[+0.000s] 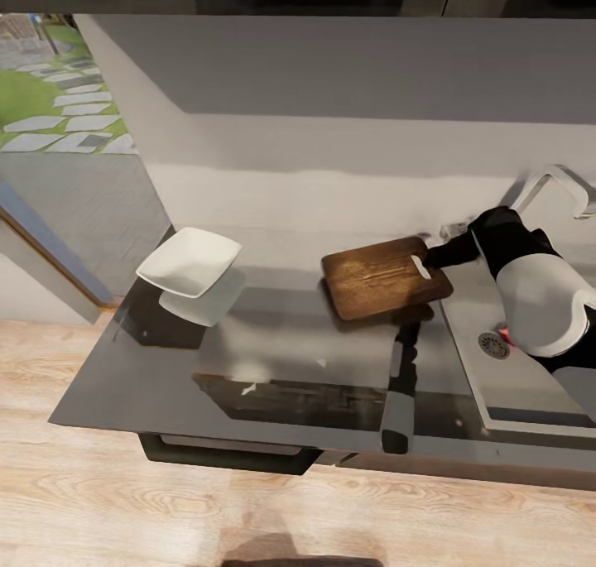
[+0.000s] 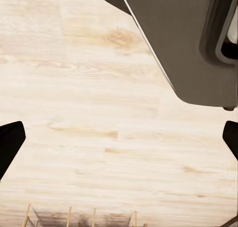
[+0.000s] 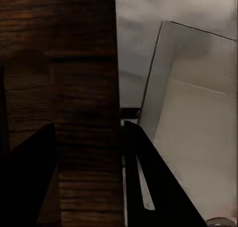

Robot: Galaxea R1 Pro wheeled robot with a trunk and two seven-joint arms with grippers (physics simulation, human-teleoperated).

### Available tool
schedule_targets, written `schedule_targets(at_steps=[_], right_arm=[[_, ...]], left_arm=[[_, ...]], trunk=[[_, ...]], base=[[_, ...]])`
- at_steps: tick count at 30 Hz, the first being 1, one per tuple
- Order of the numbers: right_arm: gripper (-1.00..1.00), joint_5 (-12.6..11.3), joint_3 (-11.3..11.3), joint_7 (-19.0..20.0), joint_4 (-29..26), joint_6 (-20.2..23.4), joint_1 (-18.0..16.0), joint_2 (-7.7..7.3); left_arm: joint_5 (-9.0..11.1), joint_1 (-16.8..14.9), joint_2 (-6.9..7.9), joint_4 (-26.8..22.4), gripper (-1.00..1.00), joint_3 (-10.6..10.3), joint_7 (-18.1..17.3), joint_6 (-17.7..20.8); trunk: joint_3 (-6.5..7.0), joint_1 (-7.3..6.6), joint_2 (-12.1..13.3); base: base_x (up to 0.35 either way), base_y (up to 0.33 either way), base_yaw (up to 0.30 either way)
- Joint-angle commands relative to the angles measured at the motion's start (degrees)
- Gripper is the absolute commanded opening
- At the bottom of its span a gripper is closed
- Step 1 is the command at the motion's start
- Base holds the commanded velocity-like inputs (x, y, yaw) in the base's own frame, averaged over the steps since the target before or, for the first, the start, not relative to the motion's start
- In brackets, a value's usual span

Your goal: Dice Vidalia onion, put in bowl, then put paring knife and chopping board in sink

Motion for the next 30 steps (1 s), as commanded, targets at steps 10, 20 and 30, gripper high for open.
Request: schedule_targets(at_steps=[10, 20, 30], right_arm=[[-1.0, -5.0, -0.6, -3.1, -0.3, 8.0, 0.0, 0.22], [-1.0, -13.3, -0.8, -7.9, 0.1, 8.5, 0.0, -0.02], [-1.0, -13.8, -0.8, -8.8, 0.4, 8.5, 0.0, -0.35]], left_arm=[[0.1, 0.0, 0.16, 0.4, 1.0, -0.3, 0.1, -2.8], [0.1, 0.0, 0.25, 0.5, 1.0, -0.3, 0.1, -2.9], [0.1, 0.0, 0.24, 0.6, 1.0, -0.3, 0.1, -2.9]], trunk=[[-0.07, 0.03, -0.1], [-0.07, 0.03, -0.1], [0.3, 0.03, -0.1]], base=[[0.0, 0.0, 0.0], [0.0, 0.0, 0.0], [0.0, 0.0, -0.097]])
